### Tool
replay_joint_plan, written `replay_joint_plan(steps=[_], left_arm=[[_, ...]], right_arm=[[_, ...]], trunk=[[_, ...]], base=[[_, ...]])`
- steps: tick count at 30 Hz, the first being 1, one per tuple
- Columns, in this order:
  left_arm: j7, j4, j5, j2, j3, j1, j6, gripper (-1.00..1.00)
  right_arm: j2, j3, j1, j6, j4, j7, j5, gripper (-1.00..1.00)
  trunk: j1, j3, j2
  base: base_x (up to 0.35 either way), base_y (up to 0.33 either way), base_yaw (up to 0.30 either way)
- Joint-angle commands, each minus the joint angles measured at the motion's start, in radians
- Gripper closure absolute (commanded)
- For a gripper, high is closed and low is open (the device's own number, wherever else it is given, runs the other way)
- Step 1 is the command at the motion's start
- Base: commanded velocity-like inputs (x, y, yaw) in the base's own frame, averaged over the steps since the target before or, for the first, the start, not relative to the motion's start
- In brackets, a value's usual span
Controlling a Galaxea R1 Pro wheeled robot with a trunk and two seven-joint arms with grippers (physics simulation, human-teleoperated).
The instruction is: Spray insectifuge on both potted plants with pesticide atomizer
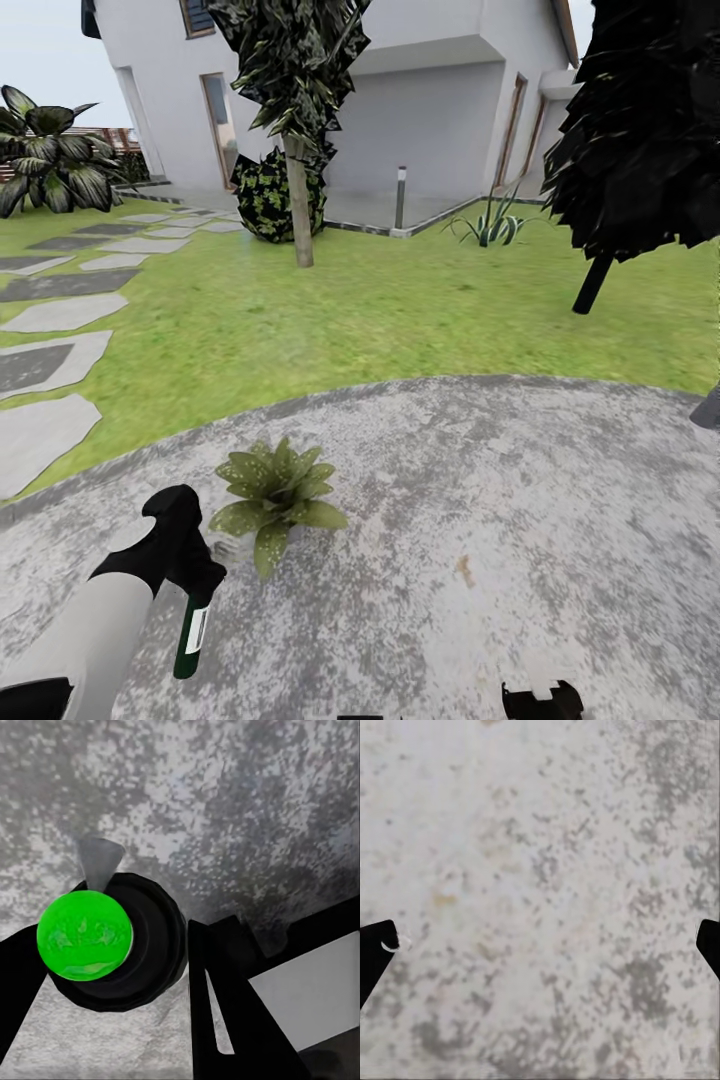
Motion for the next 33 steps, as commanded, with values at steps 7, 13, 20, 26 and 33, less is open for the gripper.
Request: replay_joint_plan(steps=[7, 13, 20, 26, 33], left_arm=[[-0.010, -0.001, -0.010, -0.003, 0.002, 0.000, 0.010, 1.00], [-0.010, -0.003, -0.010, -0.019, 0.002, 0.000, 0.010, 1.00], [-0.010, -0.003, -0.010, -0.030, 0.001, 0.000, 0.010, 1.00], [-0.010, -0.003, -0.010, -0.034, 0.001, 0.000, 0.010, 1.00], [-0.010, -0.003, -0.010, -0.036, 0.002, -0.002, 0.011, 1.00]], right_arm=[[0.000, -0.009, -0.001, -0.005, 0.002, -0.002, 0.010, -1.00], [0.005, -0.010, -0.001, -0.005, -0.001, -0.002, 0.009, -1.00], [0.005, -0.010, -0.001, -0.005, -0.001, -0.002, 0.009, -1.00], [0.005, -0.010, -0.001, -0.005, -0.001, -0.002, 0.009, -1.00], [0.006, -0.010, -0.001, -0.005, -0.003, -0.002, 0.009, -1.00]], trunk=[[-0.001, -0.001, 0.000], [-0.001, -0.001, 0.000], [-0.001, -0.001, 0.000], [-0.001, -0.001, 0.000], [-0.001, -0.001, 0.000]], base=[[-0.227, 0.000, 0.000], [-0.005, -0.096, 0.000], [0.000, -0.262, 0.000], [0.000, -0.270, 0.109], [0.030, -0.268, 0.123]])
